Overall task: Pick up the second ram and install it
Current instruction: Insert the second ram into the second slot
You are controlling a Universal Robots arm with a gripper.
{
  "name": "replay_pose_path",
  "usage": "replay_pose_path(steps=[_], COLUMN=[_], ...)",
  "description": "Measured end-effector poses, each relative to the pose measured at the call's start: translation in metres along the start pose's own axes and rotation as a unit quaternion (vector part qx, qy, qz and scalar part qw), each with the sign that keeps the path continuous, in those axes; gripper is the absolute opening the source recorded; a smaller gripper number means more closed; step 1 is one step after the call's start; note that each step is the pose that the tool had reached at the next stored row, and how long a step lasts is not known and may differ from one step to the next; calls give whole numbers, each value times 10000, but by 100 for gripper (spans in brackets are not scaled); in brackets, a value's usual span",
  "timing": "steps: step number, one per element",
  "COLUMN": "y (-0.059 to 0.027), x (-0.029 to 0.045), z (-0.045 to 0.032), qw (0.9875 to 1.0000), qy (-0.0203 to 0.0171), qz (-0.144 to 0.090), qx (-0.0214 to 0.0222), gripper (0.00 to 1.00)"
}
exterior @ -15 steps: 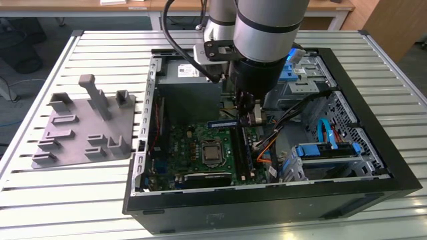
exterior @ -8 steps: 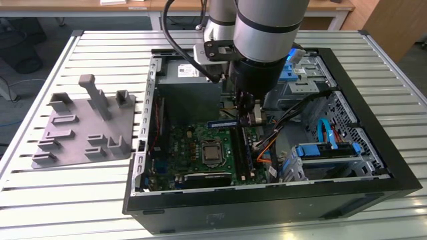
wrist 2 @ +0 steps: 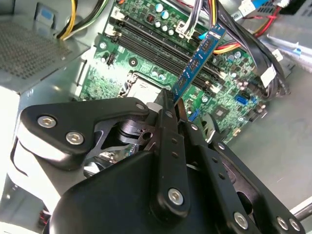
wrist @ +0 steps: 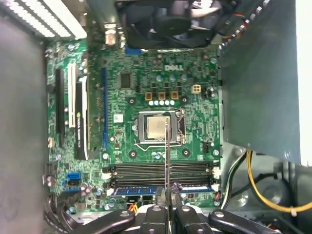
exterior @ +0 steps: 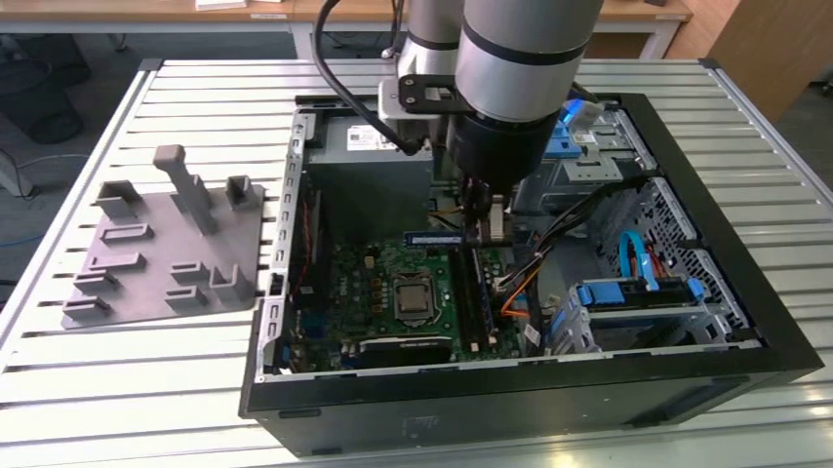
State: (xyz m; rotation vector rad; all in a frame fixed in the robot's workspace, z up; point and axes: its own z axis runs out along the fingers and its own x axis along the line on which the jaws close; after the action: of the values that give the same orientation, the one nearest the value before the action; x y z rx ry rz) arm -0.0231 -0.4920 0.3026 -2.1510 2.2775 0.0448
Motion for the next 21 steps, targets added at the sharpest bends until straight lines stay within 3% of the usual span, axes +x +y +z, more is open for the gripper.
replay_pose_path(steps=[4,9,14,21], y=[0,0,0,0], x=[0,1,1,1], z=[3,6,10,15], qw=[9994,9973,9938,9877], qy=[-5,-10,-16,-23], qz=[348,736,1110,1566], qx=[9,19,29,40], gripper=[14,14,14,14])
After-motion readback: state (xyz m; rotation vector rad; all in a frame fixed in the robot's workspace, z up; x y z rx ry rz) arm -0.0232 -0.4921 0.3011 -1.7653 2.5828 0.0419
